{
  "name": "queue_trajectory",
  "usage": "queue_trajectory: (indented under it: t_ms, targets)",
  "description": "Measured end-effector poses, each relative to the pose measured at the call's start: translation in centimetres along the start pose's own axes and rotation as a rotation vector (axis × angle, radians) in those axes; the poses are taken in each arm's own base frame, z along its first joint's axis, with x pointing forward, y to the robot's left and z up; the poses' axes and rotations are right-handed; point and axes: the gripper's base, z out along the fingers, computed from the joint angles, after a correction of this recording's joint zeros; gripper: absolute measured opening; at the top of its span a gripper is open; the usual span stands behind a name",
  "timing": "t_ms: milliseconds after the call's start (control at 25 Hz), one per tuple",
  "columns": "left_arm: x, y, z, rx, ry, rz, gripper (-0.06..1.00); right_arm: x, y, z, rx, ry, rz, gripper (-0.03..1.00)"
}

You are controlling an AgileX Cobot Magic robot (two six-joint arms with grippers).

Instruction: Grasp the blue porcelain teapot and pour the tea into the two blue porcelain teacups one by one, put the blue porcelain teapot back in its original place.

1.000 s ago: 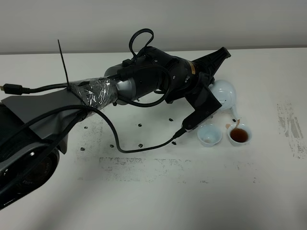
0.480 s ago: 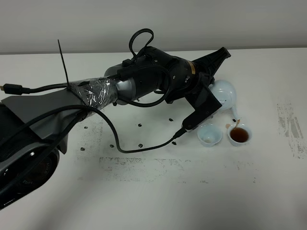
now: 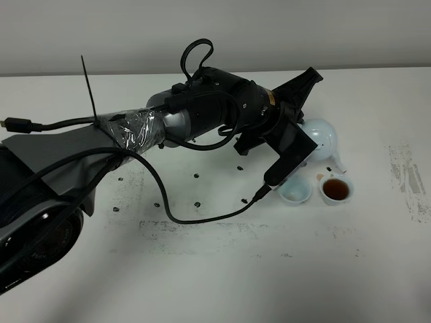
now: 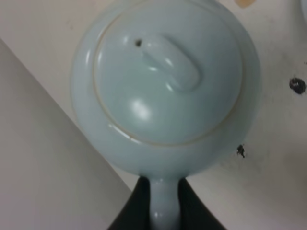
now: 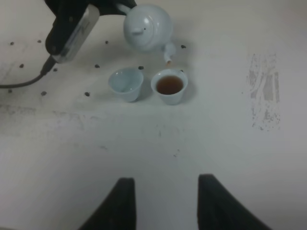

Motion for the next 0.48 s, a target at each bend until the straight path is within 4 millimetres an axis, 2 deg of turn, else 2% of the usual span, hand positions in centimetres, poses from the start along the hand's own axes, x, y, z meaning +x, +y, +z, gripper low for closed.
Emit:
queue_trajectory:
  t_ms: [240,480]
  targets:
    - [-0.16,0.08,0.00,-0.008,-0.018,-0.138,0.04,0.00,0.00,0.00,0.000,0.000,0.000,0.30]
    - [-0.23,0.76,-0.72,-0.032,-0.043,-0.421,0.04,0.00,0.00,0.00,0.000,0.000,0.000,0.30]
